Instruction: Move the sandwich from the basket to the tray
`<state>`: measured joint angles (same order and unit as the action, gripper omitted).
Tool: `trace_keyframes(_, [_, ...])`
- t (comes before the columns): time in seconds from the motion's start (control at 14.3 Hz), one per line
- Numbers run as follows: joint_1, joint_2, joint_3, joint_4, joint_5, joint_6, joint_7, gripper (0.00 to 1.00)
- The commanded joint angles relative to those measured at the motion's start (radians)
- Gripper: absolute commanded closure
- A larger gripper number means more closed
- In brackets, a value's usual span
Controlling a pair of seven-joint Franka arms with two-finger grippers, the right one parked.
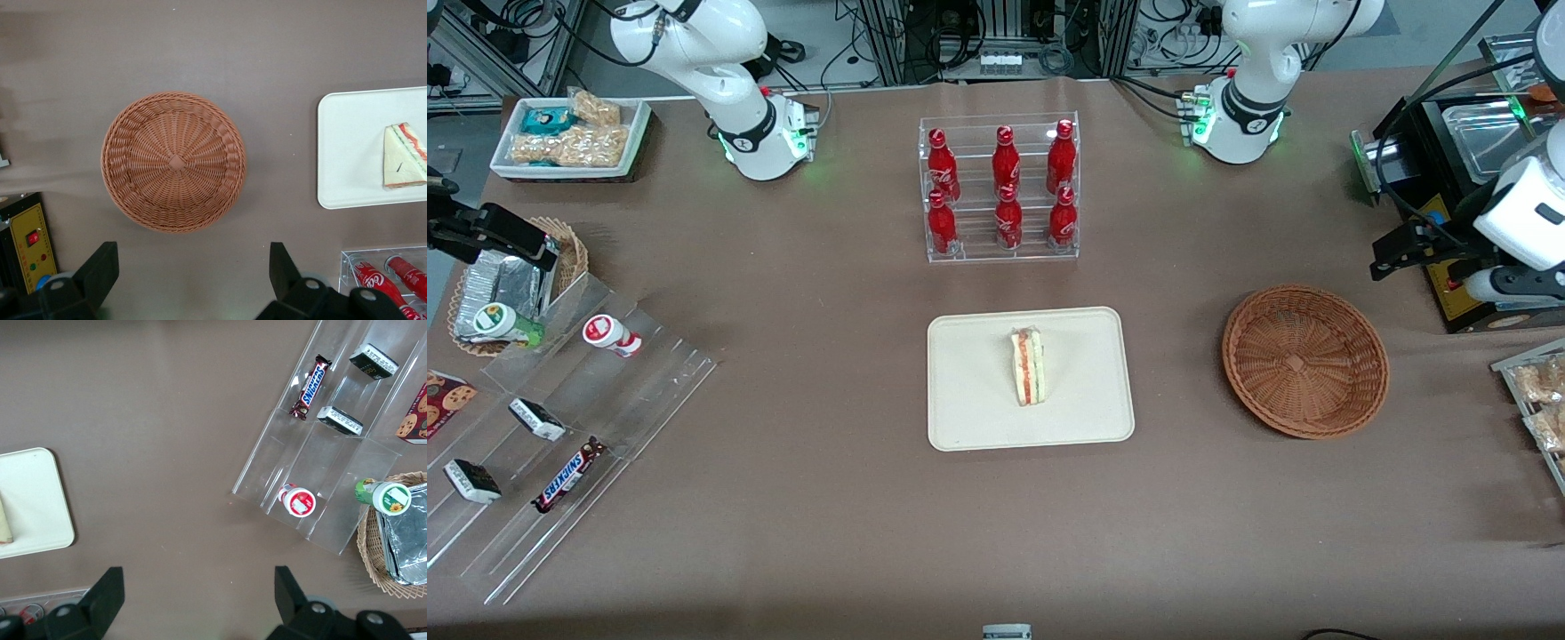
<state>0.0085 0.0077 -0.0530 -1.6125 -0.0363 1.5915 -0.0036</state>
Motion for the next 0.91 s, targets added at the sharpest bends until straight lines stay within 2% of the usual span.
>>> trace_keyframes(0.0, [-0.031, -0.014, 0.007, 0.029, 0.016, -0.056, 0.014, 0.0])
trace_keyframes(0.14, [-0.036, -0.009, 0.001, 0.066, 0.012, -0.087, 0.01, 0.0])
trace_keyframes(0.84, [-0.036, -0.002, -0.014, 0.06, 0.012, -0.082, 0.014, 0.0])
